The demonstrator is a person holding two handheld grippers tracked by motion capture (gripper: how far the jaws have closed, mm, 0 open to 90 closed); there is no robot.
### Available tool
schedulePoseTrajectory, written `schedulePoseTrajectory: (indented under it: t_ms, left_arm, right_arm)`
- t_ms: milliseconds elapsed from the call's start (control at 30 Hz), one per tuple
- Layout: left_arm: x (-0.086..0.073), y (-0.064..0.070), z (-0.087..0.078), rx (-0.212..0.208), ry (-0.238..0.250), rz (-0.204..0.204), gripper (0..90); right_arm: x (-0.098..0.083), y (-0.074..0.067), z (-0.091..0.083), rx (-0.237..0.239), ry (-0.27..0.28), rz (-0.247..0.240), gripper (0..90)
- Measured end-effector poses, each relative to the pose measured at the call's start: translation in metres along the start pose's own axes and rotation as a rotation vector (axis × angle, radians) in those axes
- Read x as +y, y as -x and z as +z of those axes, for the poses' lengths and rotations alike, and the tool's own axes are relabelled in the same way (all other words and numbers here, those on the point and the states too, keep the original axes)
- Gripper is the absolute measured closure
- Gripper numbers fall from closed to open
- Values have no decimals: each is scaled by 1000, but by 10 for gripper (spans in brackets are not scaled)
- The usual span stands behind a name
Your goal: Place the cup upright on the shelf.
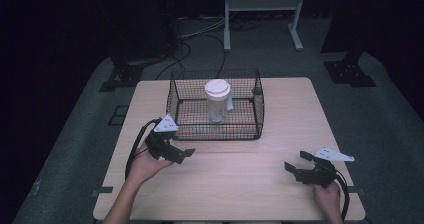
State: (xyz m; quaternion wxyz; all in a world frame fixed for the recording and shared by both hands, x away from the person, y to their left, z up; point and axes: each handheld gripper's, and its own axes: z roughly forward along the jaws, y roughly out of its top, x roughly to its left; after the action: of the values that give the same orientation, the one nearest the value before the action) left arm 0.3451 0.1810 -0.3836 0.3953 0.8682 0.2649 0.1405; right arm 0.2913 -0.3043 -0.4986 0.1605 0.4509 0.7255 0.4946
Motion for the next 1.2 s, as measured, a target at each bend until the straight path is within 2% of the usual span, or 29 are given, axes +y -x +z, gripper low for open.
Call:
schedulePoseTrajectory:
  t_ms: [200,333,600,700,967,1100,1200]
  left_arm:
    - [-10,1,-1,-15,16,-26,0]
    - [-18,3,0,3,16,-21,0]
    - [-33,7,4,11,20,-36,0]
    - [-38,9,1,-14,54,-58,0]
    - [-54,12,-4,-3,88,-76,0]
    - [-66,14,-9,32,120,-84,0]
    - [-79,16,-12,61,174,-105,0]
  right_arm:
    - [0,0,0,0,-1,0,129]
    - [0,0,0,-2,0,-4,129]
    - [0,0,0,-4,-1,-2,129]
    - [0,0,0,-3,0,0,129]
    - [0,0,-1,-1,3,0,129]
    - [0,1,-1,0,4,0,129]
    - [0,0,-1,0,4,-1,129]
